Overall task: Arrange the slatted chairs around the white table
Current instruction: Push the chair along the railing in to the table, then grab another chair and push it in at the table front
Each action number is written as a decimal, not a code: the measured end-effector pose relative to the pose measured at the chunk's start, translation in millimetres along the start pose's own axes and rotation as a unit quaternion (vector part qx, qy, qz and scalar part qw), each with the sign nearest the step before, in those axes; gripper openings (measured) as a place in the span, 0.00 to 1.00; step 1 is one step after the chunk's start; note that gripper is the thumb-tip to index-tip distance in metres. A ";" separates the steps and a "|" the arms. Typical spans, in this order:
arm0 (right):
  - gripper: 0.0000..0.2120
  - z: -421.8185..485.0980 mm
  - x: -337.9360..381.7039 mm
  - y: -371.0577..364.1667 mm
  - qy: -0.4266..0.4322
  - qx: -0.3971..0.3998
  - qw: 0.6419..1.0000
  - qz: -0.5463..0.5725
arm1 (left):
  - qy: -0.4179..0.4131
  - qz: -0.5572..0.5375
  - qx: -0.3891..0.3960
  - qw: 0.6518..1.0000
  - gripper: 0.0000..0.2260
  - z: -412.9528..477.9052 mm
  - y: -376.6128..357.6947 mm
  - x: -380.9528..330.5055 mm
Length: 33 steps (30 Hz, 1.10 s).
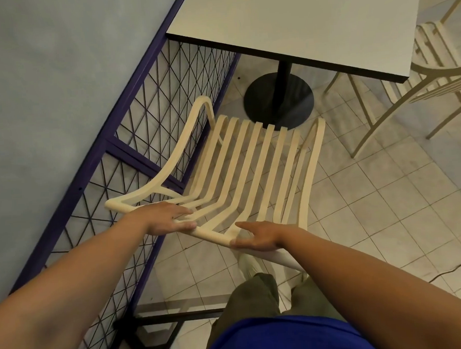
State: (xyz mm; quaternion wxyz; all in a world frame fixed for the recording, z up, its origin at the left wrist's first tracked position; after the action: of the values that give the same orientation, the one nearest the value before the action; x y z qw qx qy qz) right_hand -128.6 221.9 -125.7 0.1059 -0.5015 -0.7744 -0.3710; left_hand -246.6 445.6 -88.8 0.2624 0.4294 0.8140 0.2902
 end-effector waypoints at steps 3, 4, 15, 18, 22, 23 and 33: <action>0.36 -2.8 2.3 7.0 0.009 -0.026 1.000 0.005 | 0.003 -0.007 -0.019 1.000 0.50 1.6 5.8 -8.7; 0.35 -3.9 1.9 8.7 0.012 -0.031 0.999 0.006 | 0.005 -0.005 -0.020 1.000 0.49 2.0 6.7 -12.1; 0.34 -28.7 -39.4 29.5 0.022 -0.070 0.997 -0.019 | -0.008 0.018 -0.013 1.000 0.31 1.1 5.2 -87.4; 0.33 -44.8 -62.5 38.5 0.023 -0.087 0.996 -0.010 | -0.019 0.029 -0.013 0.999 0.31 4.4 3.7 -125.0; 0.34 -72.4 -106.4 49.6 0.016 -0.108 0.994 -0.001 | -0.022 0.042 -0.009 0.999 0.32 12.9 -1.6 -181.3; 0.34 -81.8 -121.0 52.5 0.015 -0.111 0.994 -0.001 | -0.025 0.043 -0.010 0.999 0.32 15.3 -4.4 -199.7; 0.35 -179.2 -295.4 83.8 -0.021 -0.139 0.990 0.002 | -0.048 0.018 -0.018 0.999 0.32 37.6 -48.3 -408.6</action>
State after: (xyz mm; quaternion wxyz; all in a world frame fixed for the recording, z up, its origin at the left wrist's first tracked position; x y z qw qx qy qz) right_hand 46.0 -87.7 -119.0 0.0199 -0.5201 -0.7166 -0.4644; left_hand -46.0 84.7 -75.9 0.3031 0.4529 0.7872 0.2887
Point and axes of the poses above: each hand's wrist, its own z-axis towards the middle knuckle, its own y-axis out of the back of the hand, x = y × z, the point moved 6 cm from there along z, towards the middle knuckle, and after that the axes turned 14 degrees about -x, right-handed, at the moved point
